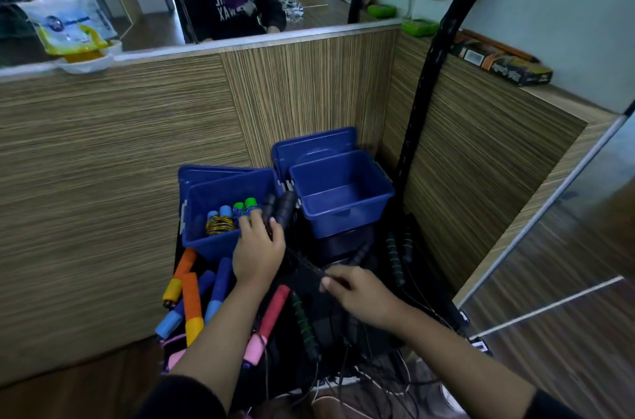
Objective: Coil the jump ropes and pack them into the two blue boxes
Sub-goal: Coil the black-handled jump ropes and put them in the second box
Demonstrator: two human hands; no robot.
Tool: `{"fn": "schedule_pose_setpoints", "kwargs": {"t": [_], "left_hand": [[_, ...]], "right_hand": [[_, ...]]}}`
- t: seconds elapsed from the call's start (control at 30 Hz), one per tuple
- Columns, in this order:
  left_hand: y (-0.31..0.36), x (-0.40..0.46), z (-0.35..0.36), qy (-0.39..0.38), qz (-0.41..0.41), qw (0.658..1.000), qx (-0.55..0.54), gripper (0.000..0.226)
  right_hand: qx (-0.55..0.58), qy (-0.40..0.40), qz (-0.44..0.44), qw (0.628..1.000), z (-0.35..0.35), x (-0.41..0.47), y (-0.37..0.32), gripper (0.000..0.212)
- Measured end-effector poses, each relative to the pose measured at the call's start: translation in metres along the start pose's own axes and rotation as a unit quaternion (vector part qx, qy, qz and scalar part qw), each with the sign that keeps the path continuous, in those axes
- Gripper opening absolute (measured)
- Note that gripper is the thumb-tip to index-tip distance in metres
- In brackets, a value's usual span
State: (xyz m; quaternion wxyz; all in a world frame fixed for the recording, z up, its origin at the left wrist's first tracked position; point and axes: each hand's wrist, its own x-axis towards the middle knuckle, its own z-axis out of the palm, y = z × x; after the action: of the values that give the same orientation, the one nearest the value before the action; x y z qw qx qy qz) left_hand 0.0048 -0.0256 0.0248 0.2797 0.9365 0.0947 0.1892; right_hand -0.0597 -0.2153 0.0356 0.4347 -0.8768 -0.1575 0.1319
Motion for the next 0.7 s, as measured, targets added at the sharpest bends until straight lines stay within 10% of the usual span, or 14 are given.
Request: {"fn": "schedule_pose_setpoints", "kwargs": {"t": [0.2,0.37,0.7], "left_hand": [[-0.024,-0.033,0.026,-0.118,0.226,0.957,0.14,0.048],[-0.013,-0.051,0.023,-0.201,0.372,0.905,0.043,0.034],[0.016,-0.062,-0.032,-0.232,0.373,0.884,-0.16,0.062]], "right_hand": [[-0.024,-0.008,-0.023,0.999,-0.026,0.013,0.0,0.02],[-0.007,-0.01,-0.061,0.998,-0.047,0.027,0.004,0.016],[0.182,-0.09,0.011,0.979,-0.064,0.032,0.005,0.018]]}}
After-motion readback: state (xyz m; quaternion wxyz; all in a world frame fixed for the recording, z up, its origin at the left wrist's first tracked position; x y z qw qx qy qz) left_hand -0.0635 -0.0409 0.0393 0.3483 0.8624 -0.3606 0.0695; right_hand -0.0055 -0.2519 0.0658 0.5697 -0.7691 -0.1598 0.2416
